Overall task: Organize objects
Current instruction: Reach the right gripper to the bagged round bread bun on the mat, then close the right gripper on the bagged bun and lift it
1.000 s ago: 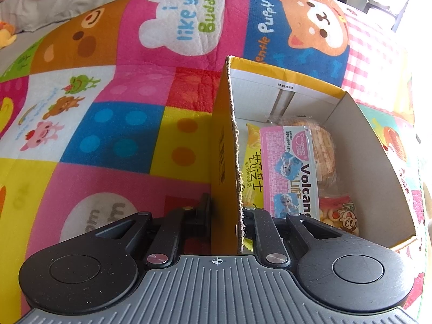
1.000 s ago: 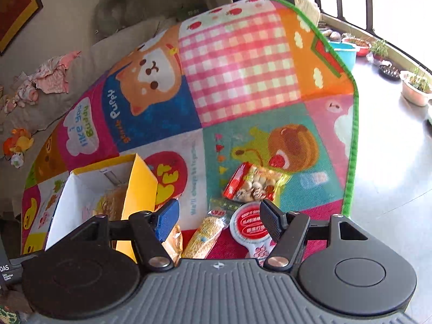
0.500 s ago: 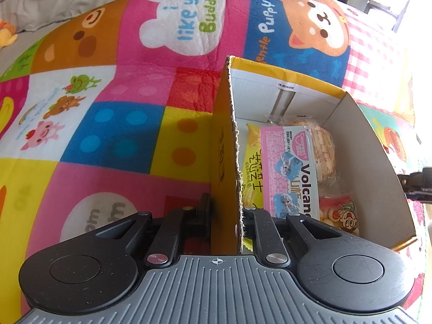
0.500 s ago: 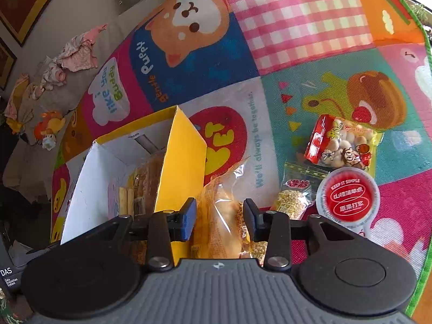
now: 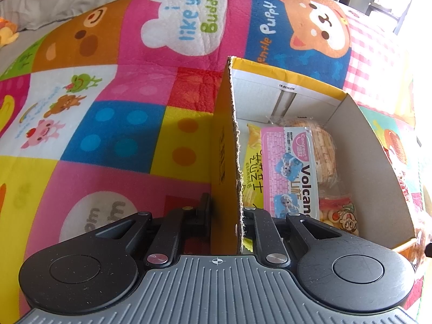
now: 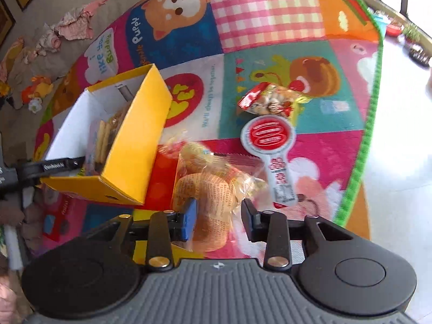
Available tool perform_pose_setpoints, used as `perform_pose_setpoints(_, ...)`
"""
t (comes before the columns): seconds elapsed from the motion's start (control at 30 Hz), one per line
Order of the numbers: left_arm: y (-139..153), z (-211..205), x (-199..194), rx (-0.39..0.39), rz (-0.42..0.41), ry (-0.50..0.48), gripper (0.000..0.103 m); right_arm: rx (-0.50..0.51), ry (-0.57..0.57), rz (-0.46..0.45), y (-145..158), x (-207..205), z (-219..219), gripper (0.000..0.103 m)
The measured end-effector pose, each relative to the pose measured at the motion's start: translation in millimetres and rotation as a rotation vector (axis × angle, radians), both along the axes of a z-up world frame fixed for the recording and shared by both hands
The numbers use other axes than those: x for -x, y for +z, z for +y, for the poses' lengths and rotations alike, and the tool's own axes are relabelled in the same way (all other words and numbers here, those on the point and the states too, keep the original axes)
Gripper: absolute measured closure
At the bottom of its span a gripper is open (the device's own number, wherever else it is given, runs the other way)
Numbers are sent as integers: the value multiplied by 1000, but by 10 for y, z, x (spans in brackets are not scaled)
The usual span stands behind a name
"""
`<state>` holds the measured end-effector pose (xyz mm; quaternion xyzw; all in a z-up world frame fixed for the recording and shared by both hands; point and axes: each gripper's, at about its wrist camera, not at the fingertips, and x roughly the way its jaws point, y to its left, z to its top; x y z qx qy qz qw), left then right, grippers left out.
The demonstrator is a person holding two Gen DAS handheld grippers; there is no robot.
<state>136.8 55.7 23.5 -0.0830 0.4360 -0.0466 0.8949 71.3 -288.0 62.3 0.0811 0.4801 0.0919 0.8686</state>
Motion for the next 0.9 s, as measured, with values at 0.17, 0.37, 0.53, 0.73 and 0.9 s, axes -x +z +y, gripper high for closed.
perform_pose_setpoints(0.17,-1,-1,2,-1,0,2,88,71,-14,-65,149,194,-41,41)
perform_pose_setpoints(0.37,0,-2,6,-2,0,3,88,81,15,-125,222,242,197,25)
perform_pose_setpoints(0.53,5,-13,4,-5,5,10,88,122,11,-84,7,111,460,22)
perform_pose_setpoints(0.73,28,-74,-3,-27,17,21,89,220,28,-108,-175,41,651,20)
perform_pose_setpoints(0.9,31,-76,3,-24,21,18,89,191,9,-60,-263,0,543,39)
